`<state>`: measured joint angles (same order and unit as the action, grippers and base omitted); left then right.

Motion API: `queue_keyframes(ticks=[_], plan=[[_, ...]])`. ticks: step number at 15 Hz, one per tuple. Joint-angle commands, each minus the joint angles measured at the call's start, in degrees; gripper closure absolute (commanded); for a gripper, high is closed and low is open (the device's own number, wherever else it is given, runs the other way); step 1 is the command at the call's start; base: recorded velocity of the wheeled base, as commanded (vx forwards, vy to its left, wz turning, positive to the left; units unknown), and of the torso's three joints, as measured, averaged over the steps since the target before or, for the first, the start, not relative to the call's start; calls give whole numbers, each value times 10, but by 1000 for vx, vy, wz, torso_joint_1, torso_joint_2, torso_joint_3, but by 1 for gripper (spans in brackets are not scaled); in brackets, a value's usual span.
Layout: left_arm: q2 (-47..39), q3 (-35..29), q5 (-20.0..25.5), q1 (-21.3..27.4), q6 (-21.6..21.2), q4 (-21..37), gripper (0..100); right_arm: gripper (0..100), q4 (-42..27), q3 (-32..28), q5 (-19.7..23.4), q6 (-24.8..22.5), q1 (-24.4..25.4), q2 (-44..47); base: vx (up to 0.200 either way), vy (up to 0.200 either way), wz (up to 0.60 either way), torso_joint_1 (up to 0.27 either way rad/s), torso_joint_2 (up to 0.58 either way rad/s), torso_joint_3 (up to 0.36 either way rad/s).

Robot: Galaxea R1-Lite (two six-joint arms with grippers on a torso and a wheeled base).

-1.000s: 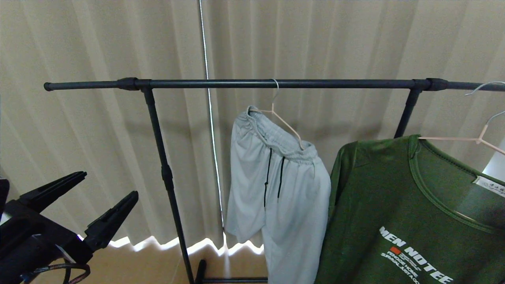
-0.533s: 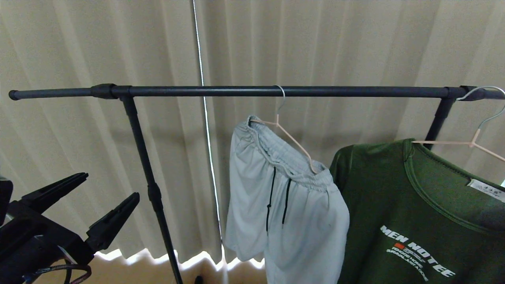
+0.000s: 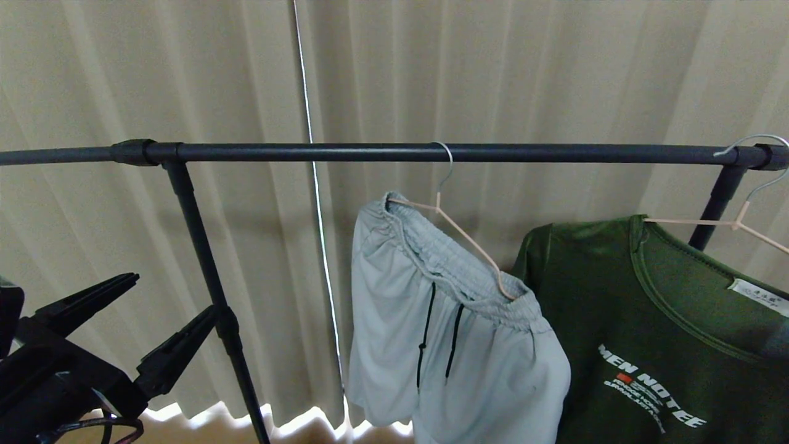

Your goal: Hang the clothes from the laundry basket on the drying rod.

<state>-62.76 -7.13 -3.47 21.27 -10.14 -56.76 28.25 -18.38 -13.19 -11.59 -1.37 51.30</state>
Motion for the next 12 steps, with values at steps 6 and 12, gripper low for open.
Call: queue_keyframes(ticks=[6, 12], plan=[[5, -1, 0, -1, 0, -1, 0, 100, 0, -47, -1, -1, 44, 81, 0, 0, 0, 0, 0, 0], [29, -2, 0, -2, -1, -1, 0, 100, 2, -127, -7, 1, 44, 210, 0, 0, 0, 0, 0, 0]])
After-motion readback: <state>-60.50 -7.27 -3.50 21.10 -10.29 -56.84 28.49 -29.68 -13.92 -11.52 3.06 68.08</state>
